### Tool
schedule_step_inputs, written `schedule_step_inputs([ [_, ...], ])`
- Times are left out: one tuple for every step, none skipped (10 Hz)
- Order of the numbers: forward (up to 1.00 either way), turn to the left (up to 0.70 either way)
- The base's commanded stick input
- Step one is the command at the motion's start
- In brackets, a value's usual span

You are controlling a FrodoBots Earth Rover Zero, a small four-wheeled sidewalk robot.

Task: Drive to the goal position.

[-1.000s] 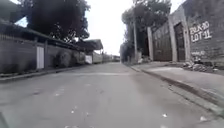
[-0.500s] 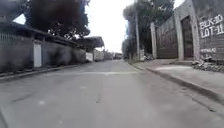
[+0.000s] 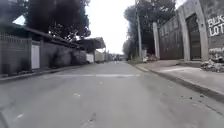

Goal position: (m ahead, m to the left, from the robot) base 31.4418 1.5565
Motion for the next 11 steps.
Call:
schedule_step_inputs([
  [0.85, -0.21],
  [0.85, 0.00],
  [0.85, 0.00],
  [0.85, 0.00],
  [0.85, 0.00],
  [0.85, 0.00],
  [0.85, 0.00],
  [0.85, 0.00],
  [0.85, 0.00],
  [0.85, 0.00],
  [0.85, 0.00],
])
